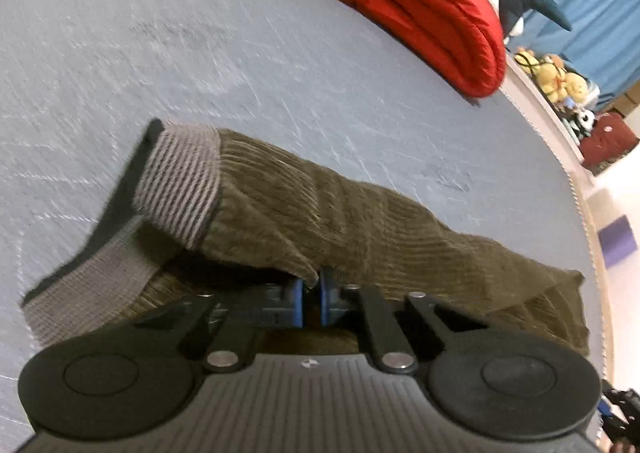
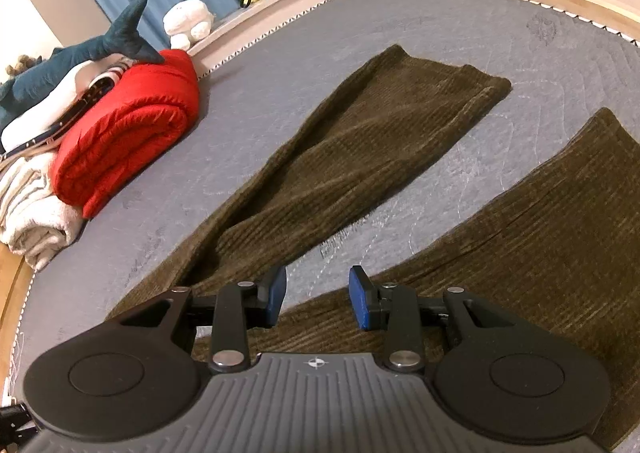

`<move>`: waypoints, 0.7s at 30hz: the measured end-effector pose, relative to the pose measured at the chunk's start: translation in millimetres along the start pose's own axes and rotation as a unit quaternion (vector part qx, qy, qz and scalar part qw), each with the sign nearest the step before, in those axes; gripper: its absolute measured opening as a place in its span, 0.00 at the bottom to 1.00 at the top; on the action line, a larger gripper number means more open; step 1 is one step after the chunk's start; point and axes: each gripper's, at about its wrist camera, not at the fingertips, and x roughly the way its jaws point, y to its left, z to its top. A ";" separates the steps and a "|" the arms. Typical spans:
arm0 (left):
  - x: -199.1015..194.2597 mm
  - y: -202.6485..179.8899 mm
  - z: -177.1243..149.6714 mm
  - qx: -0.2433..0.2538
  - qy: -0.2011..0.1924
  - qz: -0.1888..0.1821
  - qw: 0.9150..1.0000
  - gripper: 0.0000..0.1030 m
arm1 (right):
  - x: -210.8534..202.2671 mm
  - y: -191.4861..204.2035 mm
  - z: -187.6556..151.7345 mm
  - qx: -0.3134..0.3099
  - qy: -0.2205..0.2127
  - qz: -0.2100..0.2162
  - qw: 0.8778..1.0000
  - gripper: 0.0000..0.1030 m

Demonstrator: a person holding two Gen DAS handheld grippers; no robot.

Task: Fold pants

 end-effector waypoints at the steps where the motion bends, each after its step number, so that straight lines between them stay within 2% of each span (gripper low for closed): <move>1: -7.4 -3.1 2.2 0.002 -0.014 0.006 1.000 0.05 | -1.6 0.5 1.4 -0.001 -0.004 0.002 1.000 0.36; 2: -14.5 -8.5 2.2 0.016 -0.032 0.015 0.999 0.05 | -4.4 1.5 3.7 -0.002 -0.011 0.003 1.000 0.36; 4: -29.0 -19.9 -0.1 0.045 -0.071 0.031 0.996 0.04 | -6.8 3.6 11.8 -0.001 -0.018 0.009 1.000 0.27; 5: -33.9 -25.1 -1.1 0.057 -0.084 0.042 0.994 0.05 | -5.6 5.5 18.1 -0.001 -0.020 0.012 1.000 0.16; 6: -34.8 -27.9 -2.0 0.061 -0.085 0.049 0.993 0.05 | -1.1 8.3 27.0 -0.005 -0.022 0.014 1.000 0.12; 9: -21.3 -26.1 -1.4 0.039 -0.048 0.072 0.995 0.04 | 22.9 17.0 54.3 -0.018 -0.029 -0.003 0.999 0.13; 11: -16.9 -19.8 1.6 0.029 -0.036 0.090 0.995 0.04 | 50.8 15.2 75.4 0.003 -0.018 -0.006 1.000 0.15; 17: -11.0 -14.2 9.3 0.026 -0.020 0.077 0.996 0.04 | 143.9 -2.4 124.1 0.034 -0.002 -0.052 0.998 0.16; 20: -9.6 -8.3 10.9 0.031 -0.015 0.074 0.997 0.04 | 177.9 -12.3 136.8 0.052 -0.005 -0.058 0.997 0.21; 21: -8.7 -8.5 12.9 0.033 -0.014 0.073 0.997 0.04 | 186.3 -13.7 140.7 0.053 -0.007 -0.058 0.997 0.28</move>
